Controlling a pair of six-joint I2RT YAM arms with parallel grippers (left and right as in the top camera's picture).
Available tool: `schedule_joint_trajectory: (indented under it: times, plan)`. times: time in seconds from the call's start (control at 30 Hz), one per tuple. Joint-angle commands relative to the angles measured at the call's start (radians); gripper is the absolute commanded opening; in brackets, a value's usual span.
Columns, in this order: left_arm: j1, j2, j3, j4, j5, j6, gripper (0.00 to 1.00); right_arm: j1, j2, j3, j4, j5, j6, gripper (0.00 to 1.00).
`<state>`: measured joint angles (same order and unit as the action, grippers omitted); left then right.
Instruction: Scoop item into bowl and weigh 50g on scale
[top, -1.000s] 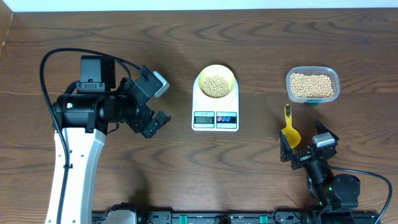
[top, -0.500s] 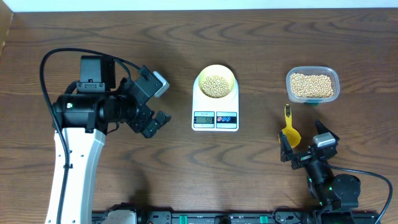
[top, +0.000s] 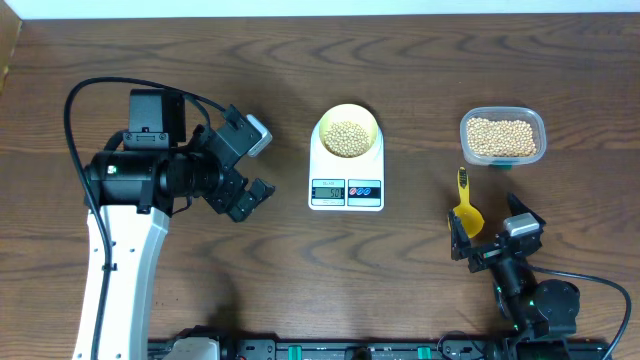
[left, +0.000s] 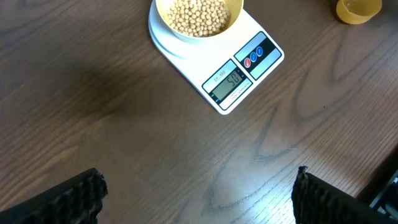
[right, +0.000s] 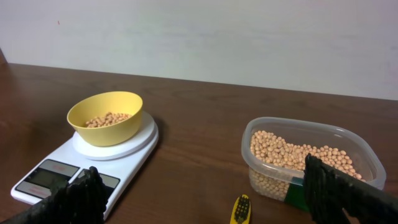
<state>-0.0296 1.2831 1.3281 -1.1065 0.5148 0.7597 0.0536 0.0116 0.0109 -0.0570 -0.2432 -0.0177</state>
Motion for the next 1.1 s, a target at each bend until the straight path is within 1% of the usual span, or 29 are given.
schedule_joint_trajectory:
  times: [0.0,0.63,0.9,1.07]
  plan:
    - [0.004,0.002,0.0,-0.003,0.009,0.006,0.98,-0.007,-0.006,-0.005,0.0,-0.01,0.01,0.99]
    - [0.004,-0.012,0.0,-0.004,0.008,0.006,0.98,-0.007,-0.006,-0.005,0.001,-0.01,0.01,0.99]
    - [0.004,-0.175,0.0,-0.034,-0.003,0.006,0.98,-0.007,-0.006,-0.005,0.001,-0.01,0.01,0.99]
    - [0.004,-0.308,0.0,-0.153,-0.003,0.006,0.98,-0.007,-0.006,-0.005,0.001,-0.01,0.01,0.99]
